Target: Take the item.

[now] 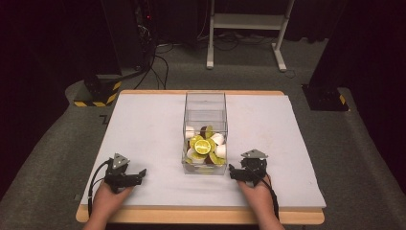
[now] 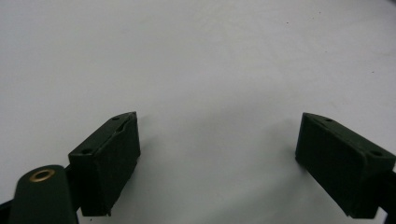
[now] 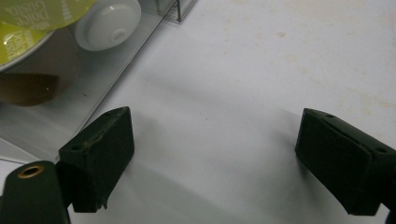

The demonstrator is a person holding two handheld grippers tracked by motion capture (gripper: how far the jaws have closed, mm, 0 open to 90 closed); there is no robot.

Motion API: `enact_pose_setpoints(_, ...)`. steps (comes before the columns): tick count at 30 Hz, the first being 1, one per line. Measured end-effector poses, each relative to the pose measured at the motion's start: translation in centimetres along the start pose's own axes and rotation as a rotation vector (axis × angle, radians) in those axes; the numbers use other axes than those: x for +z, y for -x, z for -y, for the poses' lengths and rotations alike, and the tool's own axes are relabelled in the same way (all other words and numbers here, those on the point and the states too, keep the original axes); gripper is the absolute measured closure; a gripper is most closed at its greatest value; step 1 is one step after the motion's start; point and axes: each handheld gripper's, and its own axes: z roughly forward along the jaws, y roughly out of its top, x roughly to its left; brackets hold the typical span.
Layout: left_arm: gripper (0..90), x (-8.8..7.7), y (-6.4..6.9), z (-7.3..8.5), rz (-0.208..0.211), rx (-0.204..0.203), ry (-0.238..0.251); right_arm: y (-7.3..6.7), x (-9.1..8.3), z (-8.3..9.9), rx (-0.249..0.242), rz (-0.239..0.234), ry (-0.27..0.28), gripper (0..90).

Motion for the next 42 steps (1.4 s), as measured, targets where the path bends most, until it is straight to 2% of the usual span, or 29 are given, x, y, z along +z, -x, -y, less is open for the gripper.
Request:
enact_pose_setpoints(21, 13.9, 0.0, 0.1, 0.0, -0.001, -0.006, 0.006, -0.1, 0.0, 0.0, -0.001, 0.008, -0.001, 12.1)
enact_pose_setpoints(25, 13.9, 0.0, 0.0, 0.0, 0.000, -0.004, 0.005, -0.3, -0.2, 0.0, -0.023, 0.020, 0.005, 13.4)
enact_pose_setpoints(28, 13.9, 0.0, 0.0, 0.0, -0.001, -0.005, 0.004, -0.2, -0.4, -0.1, -0.021, 0.022, 0.011, 13.6)
enact_pose_setpoints(31, 13.9, 0.0, 0.0, 0.0, -0.001, -0.005, 0.005, 0.2, -0.8, -0.2, 0.010, 0.004, 0.034, 14.6)
enact_pose_setpoints(33, 14.0, 0.0, 0.0, 0.0, -0.001, -0.004, 0.004, 0.2, -0.8, -0.3, -0.006, -0.016, 0.023, 15.1)
enact_pose_setpoints(36, 14.0, 0.0, 0.0, 0.0, -0.001, -0.001, 0.004, 0.1, -1.0, -0.4, -0.015, -0.012, 0.026, 15.6)
enact_pose_setpoints(38, 14.0, 0.0, 0.0, 0.0, -0.001, -0.003, 0.004, 0.2, -1.3, -0.4, -0.021, -0.028, 0.031, 17.3)
enact_pose_setpoints(42, 14.0, 0.0, 0.0, 0.0, -0.001, -0.003, 0.004, 0.4, -1.7, -0.5, -0.012, -0.053, 0.053, 19.0)
